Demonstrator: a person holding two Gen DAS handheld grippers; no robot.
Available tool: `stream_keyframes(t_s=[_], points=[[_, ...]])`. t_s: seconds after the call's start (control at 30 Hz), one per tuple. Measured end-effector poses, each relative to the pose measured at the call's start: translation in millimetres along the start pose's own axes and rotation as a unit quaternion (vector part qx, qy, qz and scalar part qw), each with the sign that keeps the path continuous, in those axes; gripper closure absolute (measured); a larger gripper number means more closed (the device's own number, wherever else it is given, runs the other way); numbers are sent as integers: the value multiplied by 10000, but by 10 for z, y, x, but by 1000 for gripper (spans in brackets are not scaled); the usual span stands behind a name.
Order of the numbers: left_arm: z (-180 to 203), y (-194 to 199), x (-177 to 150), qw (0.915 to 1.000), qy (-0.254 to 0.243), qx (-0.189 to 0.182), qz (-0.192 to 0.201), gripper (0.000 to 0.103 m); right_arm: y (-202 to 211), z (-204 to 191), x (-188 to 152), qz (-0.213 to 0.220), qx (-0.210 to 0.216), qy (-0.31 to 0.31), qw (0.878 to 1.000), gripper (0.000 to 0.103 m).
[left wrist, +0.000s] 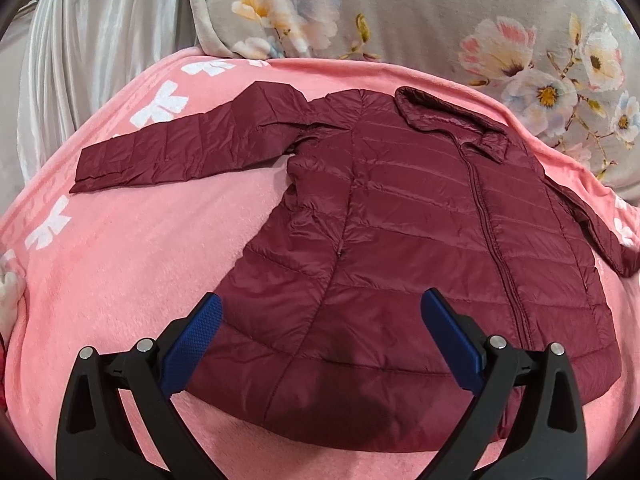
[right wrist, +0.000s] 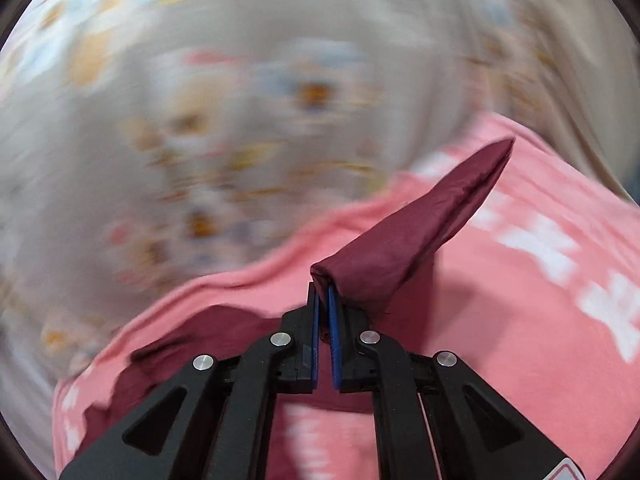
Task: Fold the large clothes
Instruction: 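Reach the right tool to the jacket sleeve cuff and grasp it, then fold the held sleeve across the jacket body with the right tool, release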
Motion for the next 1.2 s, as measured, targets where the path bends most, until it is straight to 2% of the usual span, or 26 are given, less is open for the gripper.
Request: stream_keyframes(t_s=[0.07,0.1,0.17,0.2,0.27,0.37,0.5,0.57,0.8,0.87,0.93,1.03,1.13,1.2], points=[[-20,11,31,10000,37,-6,26,6,16,-896,86,6,651,665,9957,97],[-27,17,40,10000,55,-8,33,6,12,-1434,51,-38,1057,1039,9889,95],[-64,35,77,9999,130,-6,55,6,-23,-2404,-225,-341,1902,1635,9674,86],[-96,45,97,9998,177,-1,57,6,-33,-2697,-378,-477,2163,1777,9588,81],[-157,53,132,9996,271,-16,10,6,10,-3214,-750,-689,2567,2058,9418,56],[-269,34,181,9986,455,-177,-201,6,149,-3432,-1073,-729,2710,2255,9329,50],[-400,-61,314,9954,708,-449,-472,6,203,-3113,-1322,-965,2549,2155,9377,47],[-401,-129,379,9937,783,-560,-574,6,162,-2818,-1398,-1117,2221,2056,9465,46],[74,-570,606,9773,1020,-1358,-1267,6,-97,-1708,-1598,-1521,1376,1403,9686,46],[255,-718,559,9740,954,-1417,-1488,6,-157,-1502,-1615,-1552,1196,1320,9717,46],[414,-917,467,9713,833,-1320,-1794,6,-220,-1322,-1625,-1583,1036,1256,9739,46],[565,-1114,362,9669,762,-1296,-2064,8,-373,-1137,-1620,-1671,946,1075,9755,46],[648,-1235,336,9646,720,-1288,-2186,34,-594,-966,-1630,-1812,905,770,9762,46],[671,-1290,366,9624,785,-1297,-2255,70,-738,-886,-1623,-1859,894,591,9767,46]])
Point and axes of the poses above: each gripper's, at about its wrist camera, not at the fingertips, and y roughly against the way its jaws point, z to its right, x to its top, the point moved 8 cm from there along -y, roughly the way its jaws point, and after that the axes turned 15 degrees about y, right-handed, at the moved point
